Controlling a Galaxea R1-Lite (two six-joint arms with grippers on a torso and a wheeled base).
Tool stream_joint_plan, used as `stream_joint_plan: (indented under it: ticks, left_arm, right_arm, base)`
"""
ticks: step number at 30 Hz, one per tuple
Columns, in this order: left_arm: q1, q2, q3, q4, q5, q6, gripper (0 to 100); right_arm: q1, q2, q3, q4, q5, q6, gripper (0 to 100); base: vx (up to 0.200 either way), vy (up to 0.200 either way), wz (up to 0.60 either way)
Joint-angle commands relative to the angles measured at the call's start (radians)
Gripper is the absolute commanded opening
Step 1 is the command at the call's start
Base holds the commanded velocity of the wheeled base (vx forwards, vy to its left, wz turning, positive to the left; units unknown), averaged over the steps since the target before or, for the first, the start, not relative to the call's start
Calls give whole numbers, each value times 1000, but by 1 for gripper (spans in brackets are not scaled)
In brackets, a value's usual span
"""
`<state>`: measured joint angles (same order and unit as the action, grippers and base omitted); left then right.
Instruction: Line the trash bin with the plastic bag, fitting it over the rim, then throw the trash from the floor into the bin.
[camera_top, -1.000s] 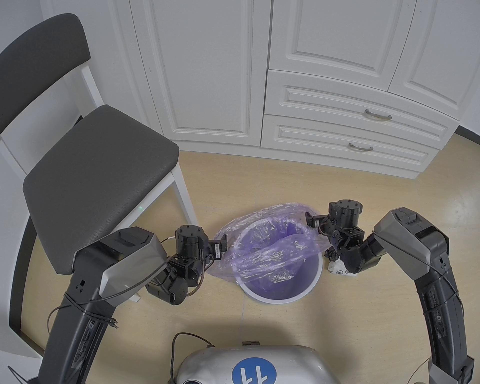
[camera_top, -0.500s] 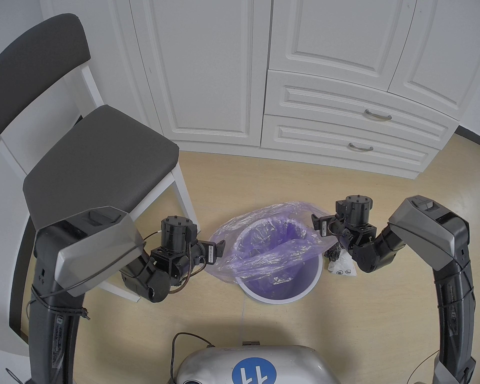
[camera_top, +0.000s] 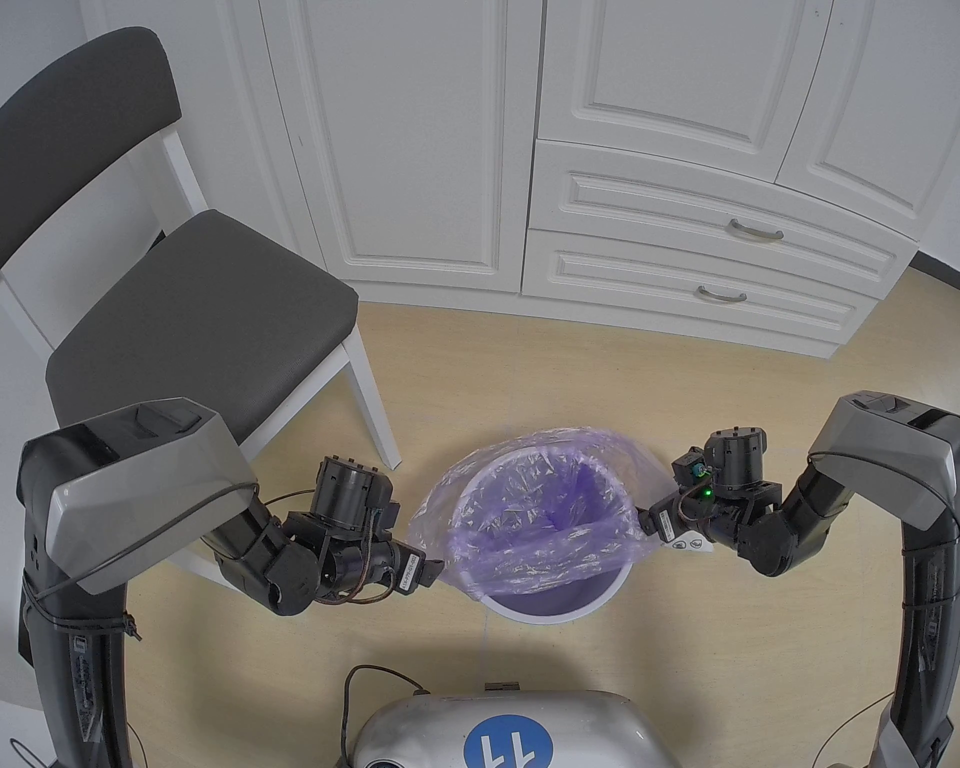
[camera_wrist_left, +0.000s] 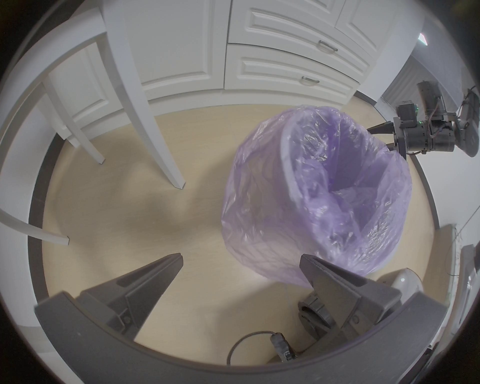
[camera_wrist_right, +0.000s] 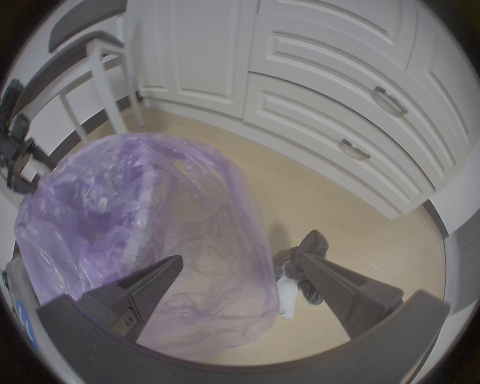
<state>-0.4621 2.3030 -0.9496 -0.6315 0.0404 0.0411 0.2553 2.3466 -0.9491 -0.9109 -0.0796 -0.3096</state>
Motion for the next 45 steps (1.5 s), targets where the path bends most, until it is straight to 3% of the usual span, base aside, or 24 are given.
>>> stream_joint_plan:
  ticks: [1, 15, 21, 23, 29, 32, 37, 45]
  left_arm:
    - [-7, -33, 28, 13, -25, 10, 100]
    - [-9, 9, 35, 1, -42, 49, 100]
    - [40, 4, 11, -2, -43, 49, 100]
    - [54, -7, 5, -2, -43, 49, 100]
    - [103, -86, 9, 9, -76, 49, 100]
    - [117, -117, 12, 13, -77, 49, 100]
    - [123, -120, 14, 15, -77, 53, 100]
    - [114, -123, 25, 6, -77, 53, 100]
  right_arm:
    - [-4, -35, 64, 1, 29, -39, 100]
    - [13, 16, 78, 1, 40, -66, 100]
    - [50, 85, 32, -13, 35, -54, 100]
    - [59, 92, 9, -19, 30, -26, 100]
    - [113, 134, -95, -74, 26, 188, 100]
    - [133, 171, -154, -108, 15, 254, 100]
    - [140, 240, -250, -146, -31, 303, 100]
    - [128, 312, -401, -151, -40, 406, 100]
  base:
    - [0, 0, 0]
    - [0, 0, 0]
    - [0, 0, 0]
    - [0, 0, 0]
    - [0, 0, 0]
    - [0, 0, 0]
    - [0, 0, 0]
    - [0, 0, 0]
